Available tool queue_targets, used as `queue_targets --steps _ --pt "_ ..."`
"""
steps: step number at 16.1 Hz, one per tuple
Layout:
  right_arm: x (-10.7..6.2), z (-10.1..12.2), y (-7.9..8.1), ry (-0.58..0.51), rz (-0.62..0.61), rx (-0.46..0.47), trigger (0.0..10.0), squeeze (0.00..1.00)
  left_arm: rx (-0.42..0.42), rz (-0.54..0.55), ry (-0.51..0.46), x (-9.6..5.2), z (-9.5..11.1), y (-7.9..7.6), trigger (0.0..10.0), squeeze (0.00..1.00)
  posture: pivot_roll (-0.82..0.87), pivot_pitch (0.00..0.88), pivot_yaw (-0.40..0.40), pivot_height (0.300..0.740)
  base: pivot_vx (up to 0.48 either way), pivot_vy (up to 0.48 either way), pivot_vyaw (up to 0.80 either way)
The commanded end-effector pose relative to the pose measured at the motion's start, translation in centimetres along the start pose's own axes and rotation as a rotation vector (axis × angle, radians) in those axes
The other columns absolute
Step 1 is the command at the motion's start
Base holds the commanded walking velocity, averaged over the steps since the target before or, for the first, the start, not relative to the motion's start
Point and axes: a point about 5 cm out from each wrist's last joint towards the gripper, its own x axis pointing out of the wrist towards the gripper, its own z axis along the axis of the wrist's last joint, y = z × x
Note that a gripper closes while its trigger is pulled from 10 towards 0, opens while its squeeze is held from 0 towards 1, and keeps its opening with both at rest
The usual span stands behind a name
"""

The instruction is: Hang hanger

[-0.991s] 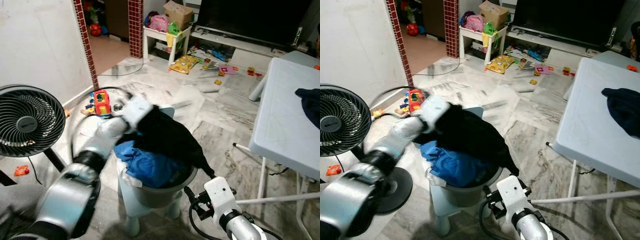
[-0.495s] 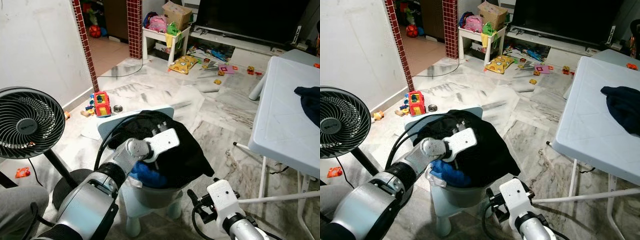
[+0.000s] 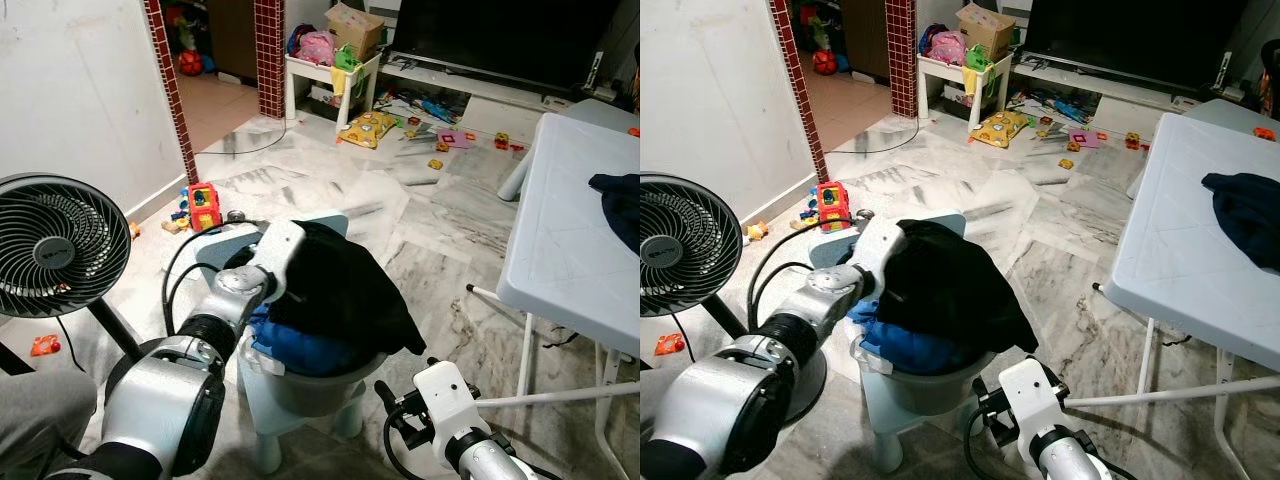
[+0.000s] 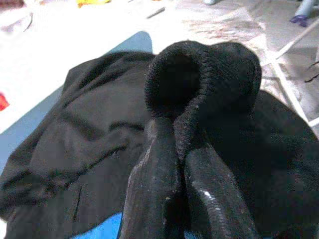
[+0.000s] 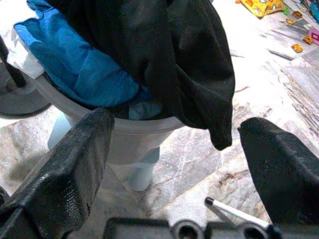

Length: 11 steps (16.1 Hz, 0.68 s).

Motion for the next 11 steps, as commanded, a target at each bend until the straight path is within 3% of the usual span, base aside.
queue_targets --steps 1,2,3,4,5,7,8,10,11 --pt "0.0 0.3 -0.2 -0.015 -0.009 -0.015 10.0 0.0 -0.028 0.027 0.006 0.1 0.6 0.2 10.0 0.0 -0.02 0.0 -0.046 0.74 0.0 0.0 0.0" --pt "0.0 0.3 -0.2 -0.015 -0.01 -0.015 10.0 0.0 -0.056 0.033 0.009 0.1 0.6 0.1 10.0 0.0 -0.02 0.0 -0.046 0.74 0.0 0.0 0.0" --pt "0.0 0.3 -0.2 -0.015 -0.01 -0.015 10.0 0.0 -0.147 0.041 0.015 0.2 0.6 0.0 10.0 0.0 -0.02 0.0 -0.044 0.74 0.0 0.0 0.0" --pt "-0.1 0.3 -0.2 -0.015 -0.011 -0.015 10.0 0.0 -0.259 0.06 0.026 0.3 0.6 -0.1 10.0 0.58 -0.02 0.0 -0.044 0.74 0.0 0.0 0.0" --pt "-0.1 0.3 -0.2 -0.017 -0.017 -0.014 10.0 0.0 -0.319 0.066 0.041 0.4 0.4 -0.3 10.0 1.0 -0.02 0.0 -0.042 0.74 0.0 0.0 0.0" --pt "-0.2 0.5 -0.6 -0.029 -0.046 -0.015 10.0 0.0 -0.353 0.123 0.024 0.5 0.8 -0.2 10.0 1.0 -0.02 0.0 -0.043 0.74 0.0 0.0 0.0" --pt "-0.2 0.5 -0.8 -0.032 -0.052 -0.011 10.0 0.0 -0.422 0.181 -0.016 0.5 1.5 0.1 10.0 1.0 -0.02 0.0 -0.046 0.74 0.0 0.0 0.0" --pt "-0.1 0.4 -0.9 -0.027 -0.049 -0.021 10.0 0.0 -0.441 0.201 -0.048 0.6 2.3 -0.1 10.0 1.0 -0.01 0.0 -0.052 0.74 0.0 0.0 0.0" --pt "0.1 0.4 -1.1 -0.03 -0.053 -0.023 10.0 0.0 -0.522 0.171 -0.045 0.8 2.4 -0.7 10.0 1.0 -0.01 0.0 -0.055 0.74 0.0 0.0 0.0"
